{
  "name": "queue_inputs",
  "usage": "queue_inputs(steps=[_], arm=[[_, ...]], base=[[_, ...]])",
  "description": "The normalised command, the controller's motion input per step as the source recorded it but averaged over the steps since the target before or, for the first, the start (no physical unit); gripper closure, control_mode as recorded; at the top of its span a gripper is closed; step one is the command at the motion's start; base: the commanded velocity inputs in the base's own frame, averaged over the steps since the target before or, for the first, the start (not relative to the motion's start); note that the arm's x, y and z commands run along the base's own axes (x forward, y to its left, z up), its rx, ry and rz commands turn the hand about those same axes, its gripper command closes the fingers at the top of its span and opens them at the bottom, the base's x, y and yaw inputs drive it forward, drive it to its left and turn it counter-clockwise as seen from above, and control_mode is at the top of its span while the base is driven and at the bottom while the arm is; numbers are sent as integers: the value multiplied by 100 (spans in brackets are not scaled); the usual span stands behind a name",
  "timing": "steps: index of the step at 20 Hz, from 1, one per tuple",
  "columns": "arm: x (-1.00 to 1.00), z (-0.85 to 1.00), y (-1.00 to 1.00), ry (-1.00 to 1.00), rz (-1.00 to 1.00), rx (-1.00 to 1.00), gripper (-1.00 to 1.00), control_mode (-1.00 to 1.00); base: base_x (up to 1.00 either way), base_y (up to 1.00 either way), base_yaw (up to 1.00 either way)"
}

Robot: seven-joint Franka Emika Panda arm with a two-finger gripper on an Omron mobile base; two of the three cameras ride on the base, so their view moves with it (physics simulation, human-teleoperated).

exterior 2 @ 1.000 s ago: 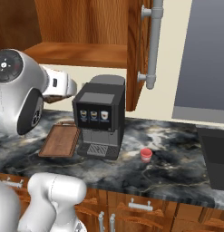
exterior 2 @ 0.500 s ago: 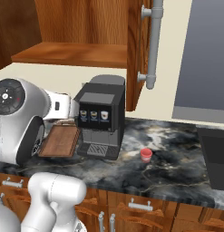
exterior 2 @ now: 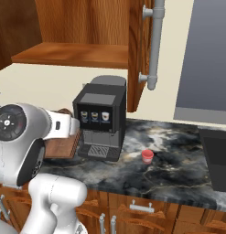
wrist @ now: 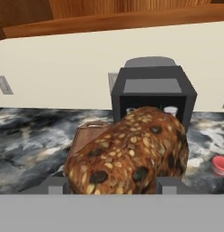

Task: Pick the bread, place it on the cutting board, pick the jam, place it on the counter, and close the cabinet.

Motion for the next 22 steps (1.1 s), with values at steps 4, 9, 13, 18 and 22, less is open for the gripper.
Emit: queue_inputs(steps=[4, 9, 13, 18, 22], arm=[[0, -35, 0, 2, 0, 0, 100, -100], [0, -41, 4, 0, 0, 0, 100, -100], [4, -51, 23, 0, 0, 0, 100, -100], [17, -49, 35, 0, 0, 0, 100, -100], [28, -45, 40, 0, 0, 0, 100, -100]], base=[[0, 0, 0], [0, 0, 0], [0, 0, 0], [0, 0, 0], [0, 0, 0]])
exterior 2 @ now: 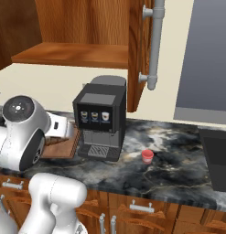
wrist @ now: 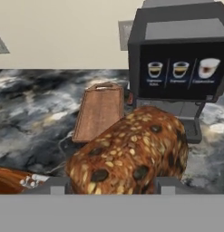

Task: Pick the bread, place it on the cutting board, pick the jam, place it on the counter, and close the cabinet.

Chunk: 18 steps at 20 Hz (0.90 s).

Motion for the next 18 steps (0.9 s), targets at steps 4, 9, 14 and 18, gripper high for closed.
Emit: queue_inputs(steps=[4, 9, 14, 18], arm=[[35, -44, 44, 0, 0, 0, 100, -100], [36, -45, 45, 0, 0, 0, 100, -100], [35, -49, 46, 0, 0, 0, 100, -100], [34, -43, 37, 0, 0, 0, 100, -100]], base=[[0, 0, 0], [0, 0, 0], [0, 0, 0], [0, 0, 0]])
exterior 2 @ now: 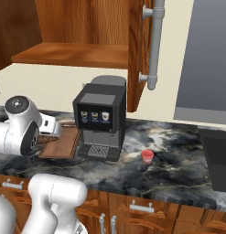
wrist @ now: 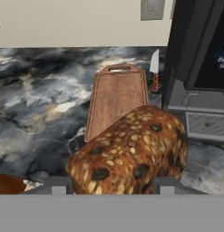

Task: Pick the bread, place it on the cutting board, pick the jam, place it on the counter, and close the cabinet.

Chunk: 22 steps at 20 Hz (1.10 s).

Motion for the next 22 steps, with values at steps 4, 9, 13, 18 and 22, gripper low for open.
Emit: queue_inputs(steps=[4, 9, 13, 18, 22], arm=[[34, -43, 29, 0, 0, 0, 100, -100], [42, -32, 25, -1, 0, 0, 100, -100], [46, -25, 15, -3, 0, 0, 100, -100], [45, -27, 13, -2, 0, 0, 100, -100], [32, -37, 15, 0, 0, 0, 100, -100]], base=[[0, 0, 0], [0, 0, 0], [0, 0, 0], [0, 0, 0], [0, 0, 0]])
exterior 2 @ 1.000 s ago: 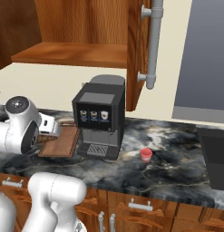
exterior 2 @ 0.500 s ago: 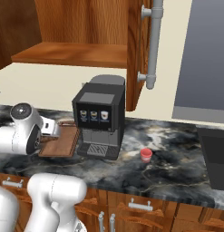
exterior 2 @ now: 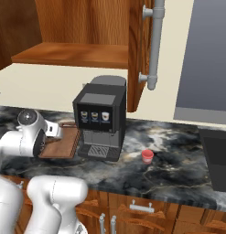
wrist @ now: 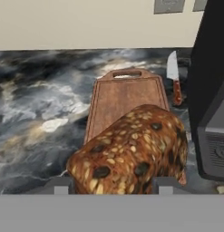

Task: Pick the bread, place it on the cutting board, pick the jam, place it on the counter, and close the cabinet.

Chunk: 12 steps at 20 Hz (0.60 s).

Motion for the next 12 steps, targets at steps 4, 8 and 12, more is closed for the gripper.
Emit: queue_inputs(steps=[4, 8, 12], arm=[[26, -41, 12, 0, 0, 0, 100, -100], [22, -33, 8, 0, 0, 0, 100, -100], [24, -23, 0, -1, 0, 0, 100, -100]], base=[[0, 0, 0], [0, 0, 0], [0, 0, 0]])
